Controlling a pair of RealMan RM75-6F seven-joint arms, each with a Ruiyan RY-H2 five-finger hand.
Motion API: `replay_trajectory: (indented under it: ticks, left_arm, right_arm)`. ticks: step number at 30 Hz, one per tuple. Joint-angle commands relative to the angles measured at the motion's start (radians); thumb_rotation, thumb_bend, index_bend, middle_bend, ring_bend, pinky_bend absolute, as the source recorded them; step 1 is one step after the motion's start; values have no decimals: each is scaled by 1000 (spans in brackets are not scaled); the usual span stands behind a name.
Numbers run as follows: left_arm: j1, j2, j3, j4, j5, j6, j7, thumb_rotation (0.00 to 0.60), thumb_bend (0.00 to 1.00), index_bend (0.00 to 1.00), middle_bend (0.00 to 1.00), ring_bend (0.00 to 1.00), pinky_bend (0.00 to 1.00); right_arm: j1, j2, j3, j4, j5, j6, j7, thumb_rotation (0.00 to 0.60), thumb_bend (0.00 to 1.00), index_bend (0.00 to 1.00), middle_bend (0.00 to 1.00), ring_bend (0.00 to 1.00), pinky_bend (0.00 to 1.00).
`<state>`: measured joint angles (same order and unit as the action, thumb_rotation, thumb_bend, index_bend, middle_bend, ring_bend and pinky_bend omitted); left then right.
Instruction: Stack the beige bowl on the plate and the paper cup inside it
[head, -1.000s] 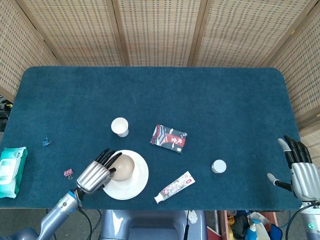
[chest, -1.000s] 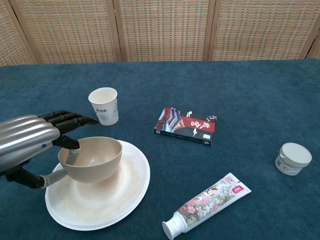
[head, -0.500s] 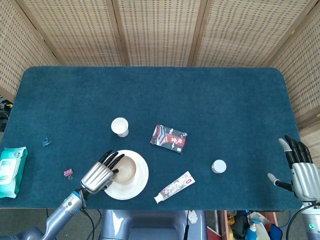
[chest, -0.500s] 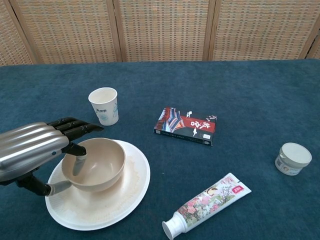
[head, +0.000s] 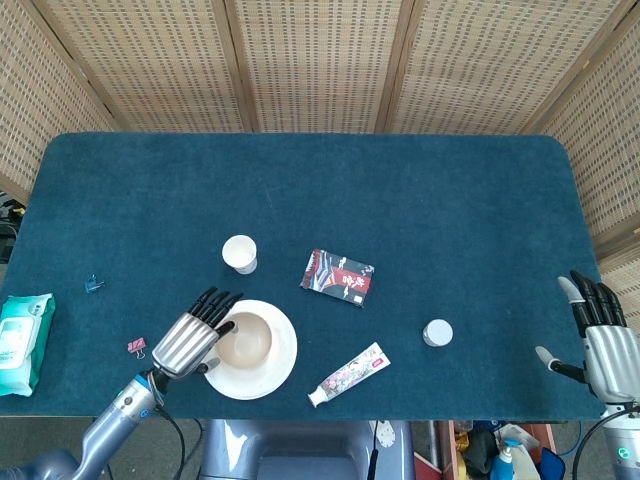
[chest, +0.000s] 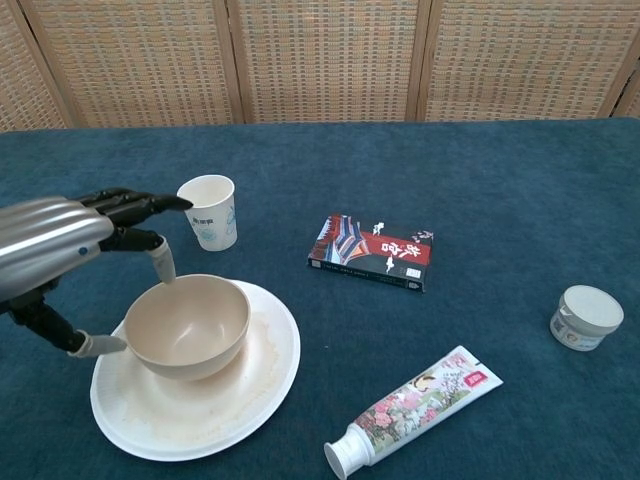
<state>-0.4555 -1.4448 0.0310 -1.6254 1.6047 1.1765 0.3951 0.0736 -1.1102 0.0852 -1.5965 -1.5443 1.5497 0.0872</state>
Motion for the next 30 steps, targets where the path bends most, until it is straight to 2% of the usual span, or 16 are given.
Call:
replay_trajectory:
  ticks: [1,10,13,20,30]
  left_arm:
    - [-8,40,-31,-29,-10,17,-16,600,169,368,0,0,5]
    - [-53,143,-132,-64,-97,-10,-14,600,174,368,0,0,5]
    - [-87,148,-177,-23,-172,-58,-6,600,185,368,0,0,5]
    - [-120,128,-200,17,-232,-98,17,600,197,368,0,0,5]
    - [-198,36,-224,117,-328,-174,78,600,199,388,0,0,5]
  right_arm:
    - [0,-1,0,1,-3,2,2,600,146,2,0,0,0]
    - [0,-2,-1,-1,-5,2,-3,600,146,2,0,0,0]
    - [1,-2,-2,-1,-5,-1,-3,600,146,2,0,0,0]
    - [2,-2,-2,-1,-3,-5,-2,600,146,3,0,0,0]
    - [5,1,-1,3,2,-13,18,600,146,2,0,0,0]
